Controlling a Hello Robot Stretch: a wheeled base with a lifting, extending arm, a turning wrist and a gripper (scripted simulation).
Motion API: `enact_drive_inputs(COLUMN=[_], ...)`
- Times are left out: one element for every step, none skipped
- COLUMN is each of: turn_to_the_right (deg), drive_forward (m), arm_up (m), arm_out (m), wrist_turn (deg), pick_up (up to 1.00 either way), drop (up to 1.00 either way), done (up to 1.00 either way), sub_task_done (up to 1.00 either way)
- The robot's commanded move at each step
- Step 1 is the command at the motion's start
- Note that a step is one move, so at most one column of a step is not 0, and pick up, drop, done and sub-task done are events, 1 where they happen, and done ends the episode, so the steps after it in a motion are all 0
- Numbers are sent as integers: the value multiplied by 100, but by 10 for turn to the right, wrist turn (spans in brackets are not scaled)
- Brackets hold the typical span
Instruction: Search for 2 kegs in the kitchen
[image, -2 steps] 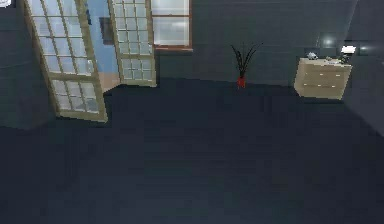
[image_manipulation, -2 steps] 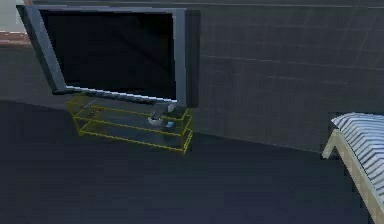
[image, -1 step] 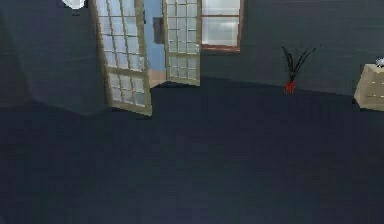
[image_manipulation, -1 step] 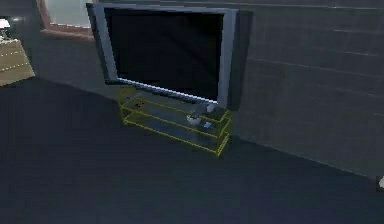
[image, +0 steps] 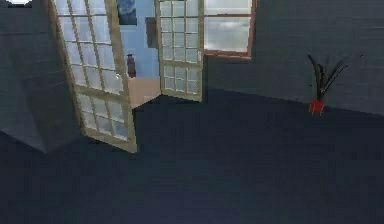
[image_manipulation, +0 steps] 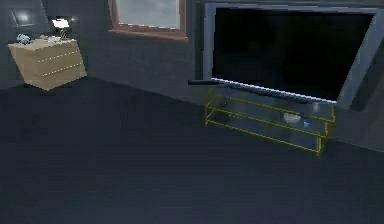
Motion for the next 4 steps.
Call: enact_drive_inputs(turn_to_the_right=[0, 0, -360, 0], drive_forward=[100, 95, 0, 5], arm_up=[0, 0, 0, 0], arm_out=[0, 0, 0, 0], wrist_turn=[0, 0, 0, 0], pick_up=[0, 0, 0, 0], drop=[0, 0, 0, 0], done=[0, 0, 0, 0], sub_task_done=[0, 0, 0, 0])
